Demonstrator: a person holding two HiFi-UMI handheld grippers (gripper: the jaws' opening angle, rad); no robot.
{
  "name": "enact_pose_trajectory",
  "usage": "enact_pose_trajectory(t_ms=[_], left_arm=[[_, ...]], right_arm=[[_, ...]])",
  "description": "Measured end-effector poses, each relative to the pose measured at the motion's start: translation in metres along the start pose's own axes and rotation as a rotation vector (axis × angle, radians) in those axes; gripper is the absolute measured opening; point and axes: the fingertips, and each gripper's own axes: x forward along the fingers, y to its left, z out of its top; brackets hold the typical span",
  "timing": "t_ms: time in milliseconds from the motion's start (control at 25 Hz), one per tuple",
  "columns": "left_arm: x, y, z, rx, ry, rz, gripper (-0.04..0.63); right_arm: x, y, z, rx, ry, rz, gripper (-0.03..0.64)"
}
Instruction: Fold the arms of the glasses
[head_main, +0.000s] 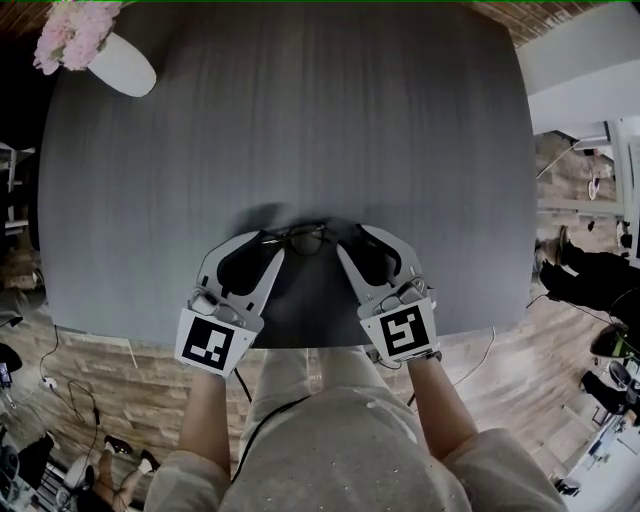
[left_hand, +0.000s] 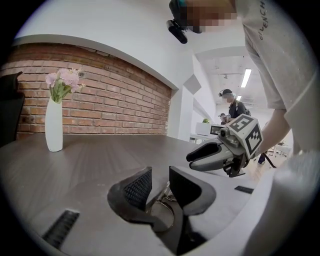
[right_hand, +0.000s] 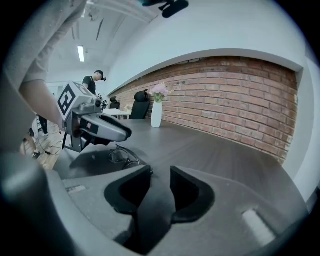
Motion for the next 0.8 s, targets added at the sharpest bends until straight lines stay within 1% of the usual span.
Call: enact_pose_trajectory(t_ms=[80,160,240,360,600,800], left_arm=[[-0.006,0.002,0.0,-0.011,-0.012,0.026,0.106],[-0.014,0.007,0.001,-0.037,-0.029,0.059,0.106],[-0.021,0.014,0.006,-0.057,-0.054,0.089,0.105],[-0.03,0.025,0.019,-0.055,-0.097,0.13,0.098],[-0.051,0.038,0.037,-0.035,-0.128,0.189,0.052],[-0.062,0.042,0.049,-0.008,-0.14,0.235,0.02]], right_arm=[[-0.002,0.001,0.006,-0.005,-0.011,0.0,0.103],[-0.004,0.002,0.013,0.0,-0.028,-0.004,0.062],[-0.005,0.002,0.02,0.007,-0.049,-0.009,0.039],[-0.006,-0.001,0.032,0.026,-0.08,-0.016,-0.001],[-0.008,0.0,0.056,0.039,-0.118,-0.004,-0.002],[-0.01,-0.002,0.077,0.029,-0.156,0.006,-0.002]])
